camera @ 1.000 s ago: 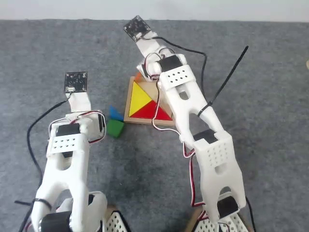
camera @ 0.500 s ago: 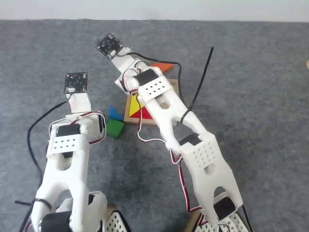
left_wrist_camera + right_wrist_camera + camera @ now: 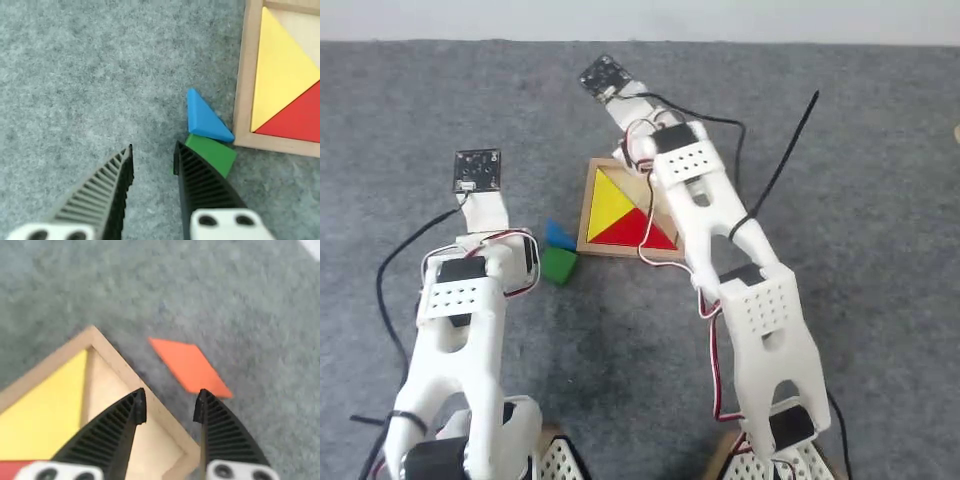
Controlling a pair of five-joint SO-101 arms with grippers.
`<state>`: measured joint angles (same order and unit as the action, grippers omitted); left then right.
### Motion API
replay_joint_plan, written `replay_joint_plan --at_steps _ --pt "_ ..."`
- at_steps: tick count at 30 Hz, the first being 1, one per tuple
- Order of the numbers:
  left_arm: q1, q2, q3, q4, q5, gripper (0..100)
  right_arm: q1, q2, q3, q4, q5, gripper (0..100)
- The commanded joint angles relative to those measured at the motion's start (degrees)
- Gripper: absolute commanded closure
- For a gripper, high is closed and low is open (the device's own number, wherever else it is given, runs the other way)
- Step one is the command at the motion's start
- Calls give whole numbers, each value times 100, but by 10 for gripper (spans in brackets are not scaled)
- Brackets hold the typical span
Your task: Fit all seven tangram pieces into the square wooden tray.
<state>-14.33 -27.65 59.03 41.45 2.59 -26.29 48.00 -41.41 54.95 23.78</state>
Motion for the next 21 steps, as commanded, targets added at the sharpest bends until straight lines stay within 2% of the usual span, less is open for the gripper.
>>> replay_joint_plan --at_steps 1,4,8,11,17,21 --pt "35 -9 -4 -114 -79 866 127 -92 -299 171 -35 846" --pt "35 -9 22 -202 -79 866 356 -198 -325 804 -378 883" --pt "105 -9 22 -193 -202 866 602 -541 -299 1666 -475 995" --pt "255 -9 40 -193 -334 867 760 -734 -290 1895 -686 983" --pt "273 -9 101 -290 -352 867 752 -699 -281 1727 -659 990" --pt "273 -9 119 -325 -352 866 479 -119 -281 321 -703 950"
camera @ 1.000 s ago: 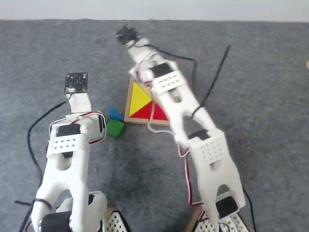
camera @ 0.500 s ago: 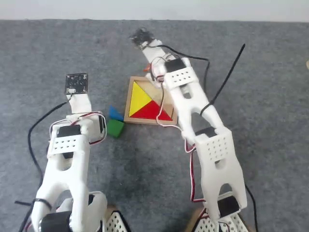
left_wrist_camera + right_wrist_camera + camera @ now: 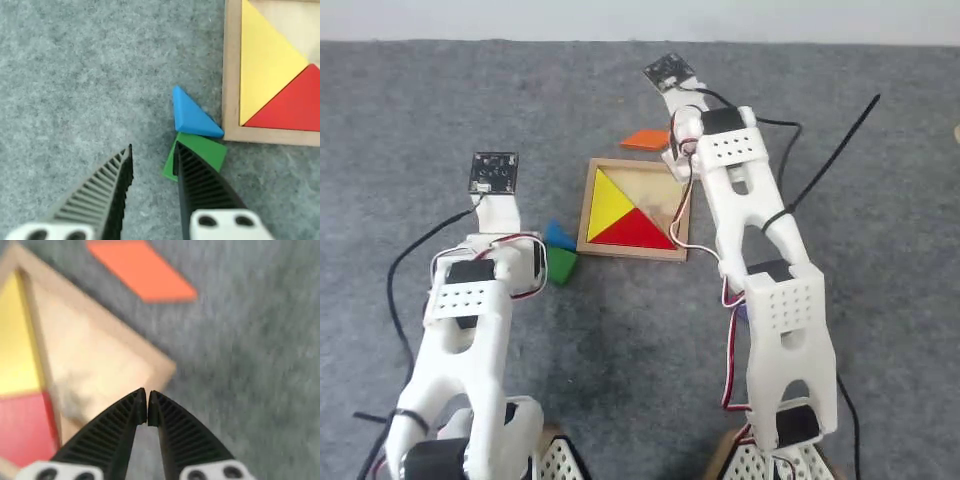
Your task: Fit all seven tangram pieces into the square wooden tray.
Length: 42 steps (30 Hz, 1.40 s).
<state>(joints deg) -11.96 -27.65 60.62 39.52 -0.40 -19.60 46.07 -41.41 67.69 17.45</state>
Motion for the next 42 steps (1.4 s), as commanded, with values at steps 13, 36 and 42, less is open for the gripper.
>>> replay_joint_plan --at_steps 13,36,42 --pt "44 -9 -40 -132 -53 866 -224 1024 -325 -3873 -1679 834" --pt "44 -18 22 -132 -53 866 -444 1938 -2374 -840 -1424 834" --pt "44 -26 13 -132 -53 866 -673 1947 -3112 1007 -1424 836"
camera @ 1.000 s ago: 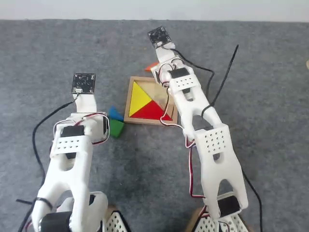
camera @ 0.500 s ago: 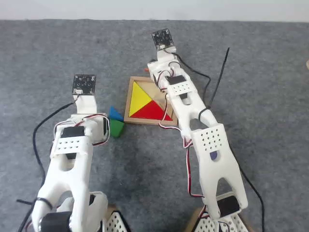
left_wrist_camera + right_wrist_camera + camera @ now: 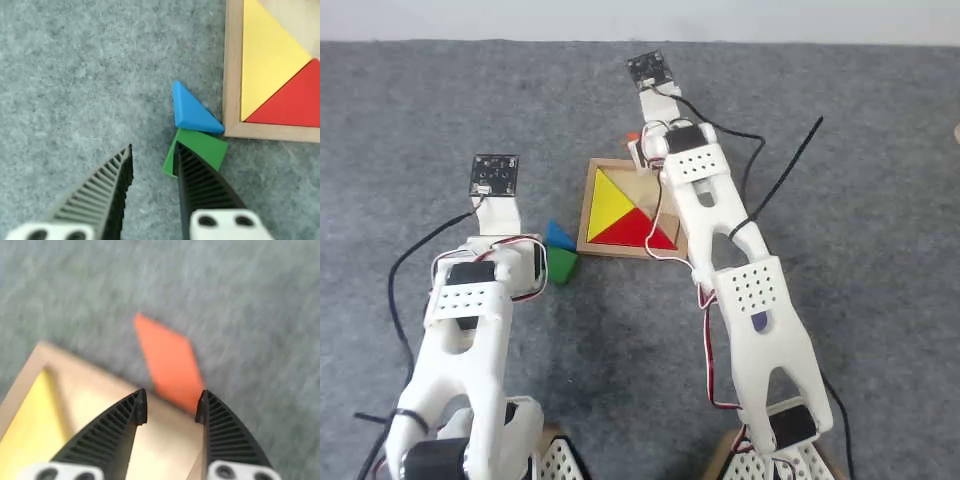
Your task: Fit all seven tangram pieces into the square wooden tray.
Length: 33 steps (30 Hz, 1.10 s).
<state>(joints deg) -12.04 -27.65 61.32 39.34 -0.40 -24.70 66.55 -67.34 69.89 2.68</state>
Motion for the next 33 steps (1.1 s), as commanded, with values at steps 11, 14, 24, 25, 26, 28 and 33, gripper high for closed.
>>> replay_joint_plan --at_steps 11,14,24,25,26,28,33 --pt "53 -26 -57 -114 -53 866 -356 -110 -1073 1244 18 837" --pt "53 -26 -57 -114 -53 866 -338 -75 -1451 637 18 837" --pt "53 -44 -57 -114 -53 866 31 1358 -1512 -2440 35 836" --pt "53 -44 -57 -114 -53 866 92 1437 -1512 -2457 35 836" --pt "53 -44 -57 -114 -53 866 145 1464 -1486 -2431 35 836" --pt "53 -44 -57 -114 -53 866 224 1490 -1477 -2246 26 836" --pt "53 -35 -57 -114 -53 866 207 1464 -1486 -1675 26 836"
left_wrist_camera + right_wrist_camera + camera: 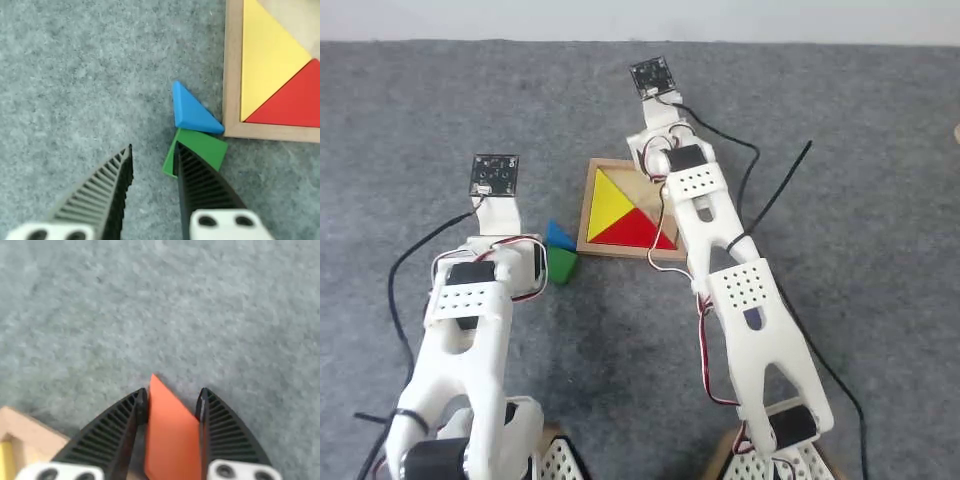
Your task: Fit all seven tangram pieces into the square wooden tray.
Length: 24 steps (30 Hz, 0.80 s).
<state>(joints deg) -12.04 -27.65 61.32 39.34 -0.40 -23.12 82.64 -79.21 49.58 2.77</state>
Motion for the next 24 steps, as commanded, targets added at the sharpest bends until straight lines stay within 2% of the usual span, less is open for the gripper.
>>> replay_joint_plan --at_steps 1,9,21,24 --pt "53 -35 -57 -114 -53 866 40 -145 -299 576 18 836" --pt "53 -35 -57 -114 -53 866 -180 -347 -325 2730 44 837" --pt "53 -53 -57 -114 -53 866 -488 -910 -325 3714 53 838" --pt "53 -53 -57 -114 -53 866 -585 -1147 -325 3820 264 877"
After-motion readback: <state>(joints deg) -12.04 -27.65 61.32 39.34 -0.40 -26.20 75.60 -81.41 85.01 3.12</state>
